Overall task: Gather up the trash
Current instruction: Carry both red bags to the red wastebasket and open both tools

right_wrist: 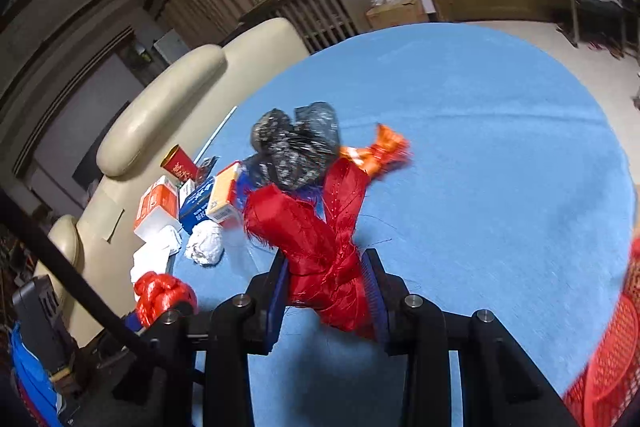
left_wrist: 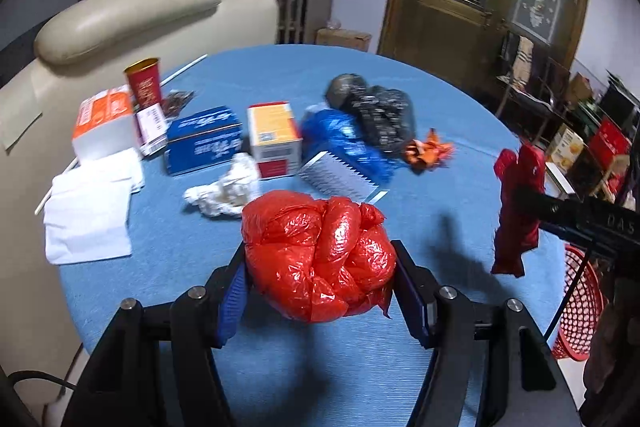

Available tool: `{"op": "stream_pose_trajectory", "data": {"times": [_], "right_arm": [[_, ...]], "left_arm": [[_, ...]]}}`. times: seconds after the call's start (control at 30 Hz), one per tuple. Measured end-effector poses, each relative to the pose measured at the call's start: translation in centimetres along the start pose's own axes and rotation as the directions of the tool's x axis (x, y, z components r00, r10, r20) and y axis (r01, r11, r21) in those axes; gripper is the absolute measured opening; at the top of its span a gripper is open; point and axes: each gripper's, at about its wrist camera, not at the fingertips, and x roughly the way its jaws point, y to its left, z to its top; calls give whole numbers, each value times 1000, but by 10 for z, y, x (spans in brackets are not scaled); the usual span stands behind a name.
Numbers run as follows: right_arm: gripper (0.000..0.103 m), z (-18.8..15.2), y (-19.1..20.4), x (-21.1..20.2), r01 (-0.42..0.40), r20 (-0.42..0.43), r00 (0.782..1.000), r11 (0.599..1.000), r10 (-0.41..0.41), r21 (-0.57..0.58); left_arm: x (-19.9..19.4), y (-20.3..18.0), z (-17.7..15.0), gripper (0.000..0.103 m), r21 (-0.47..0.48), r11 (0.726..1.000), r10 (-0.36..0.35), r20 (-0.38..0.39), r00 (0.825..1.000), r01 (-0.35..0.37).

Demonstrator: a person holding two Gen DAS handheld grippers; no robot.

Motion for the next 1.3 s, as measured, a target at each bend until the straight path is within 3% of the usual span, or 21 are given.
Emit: {"op": "stream_pose_trajectory", "data": {"times": [0.37, 0.7, 1.0, 1.3], "right_arm": [[38, -16, -60, -66, 49, 96, 993, 991, -61, 126], [38, -33, -141, -123, 171, 148, 964, 944, -219, 281], [38, -55, -205, -163, 262, 140, 930, 882, -339, 392], [40, -80, -247, -175, 301, 87, 919, 826, -385, 476]], "left_arm": [[2, -67, 7, 67, 133, 987, -92, -12, 996, 92], [2, -132, 9, 67, 247, 952, -180, -25, 983, 181], [0, -195, 8, 67, 345, 897, -275, -55, 960, 277], [-4, -254, -2, 67, 431, 829, -349, -98, 932, 356]]}}
